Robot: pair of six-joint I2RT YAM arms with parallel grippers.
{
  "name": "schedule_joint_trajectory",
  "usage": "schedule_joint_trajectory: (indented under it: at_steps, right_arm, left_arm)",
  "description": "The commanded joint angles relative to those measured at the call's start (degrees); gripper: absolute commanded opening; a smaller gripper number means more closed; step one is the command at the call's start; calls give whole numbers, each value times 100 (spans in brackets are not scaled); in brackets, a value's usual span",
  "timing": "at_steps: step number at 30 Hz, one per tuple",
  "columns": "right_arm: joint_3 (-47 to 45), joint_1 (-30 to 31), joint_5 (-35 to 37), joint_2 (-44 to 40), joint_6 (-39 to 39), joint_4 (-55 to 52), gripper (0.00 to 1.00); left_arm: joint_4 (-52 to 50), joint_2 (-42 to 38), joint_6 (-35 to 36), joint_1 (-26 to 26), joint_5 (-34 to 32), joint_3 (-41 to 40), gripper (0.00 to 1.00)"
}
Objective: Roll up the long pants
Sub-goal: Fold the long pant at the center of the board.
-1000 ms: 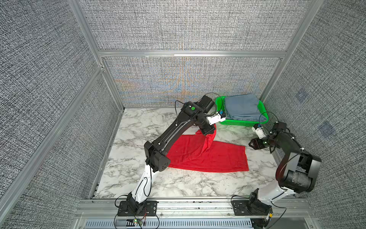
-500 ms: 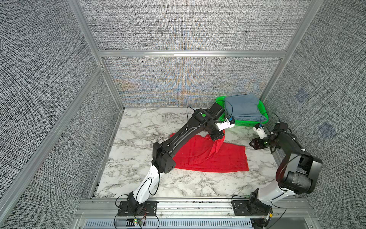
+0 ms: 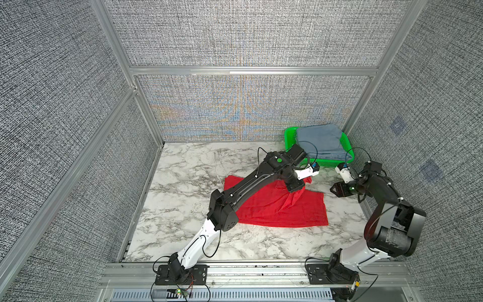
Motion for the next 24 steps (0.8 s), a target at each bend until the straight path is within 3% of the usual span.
schedule_joint_trajectory:
  at_steps: [1,17,18,19,21,24]
  right_arm:
    - [-15,-2,-90,-31,36,-15,69]
    - [-55,-72,-90,8,-8,-15,69]
    - [-59,-74,-90,4,-8,-14,69]
    - [-51,-78,-90,4,-17,-17,69]
    - [-53,-80,-88,-12,-14,-24,69]
    - [-68,-89,-98,-35,-17,-19,69]
  left_arm:
    - [361,78,-8,-47,65,13,2]
    - [904,457,-223,-417,49,136,2]
    - [896,457,-206,-446,35,56,12]
    - [903,437,-197,-464,-10,-47,31]
    - [895,429,-157,-486,-190,-286,98]
    - [818,456,-210,-488,-486,-409,100]
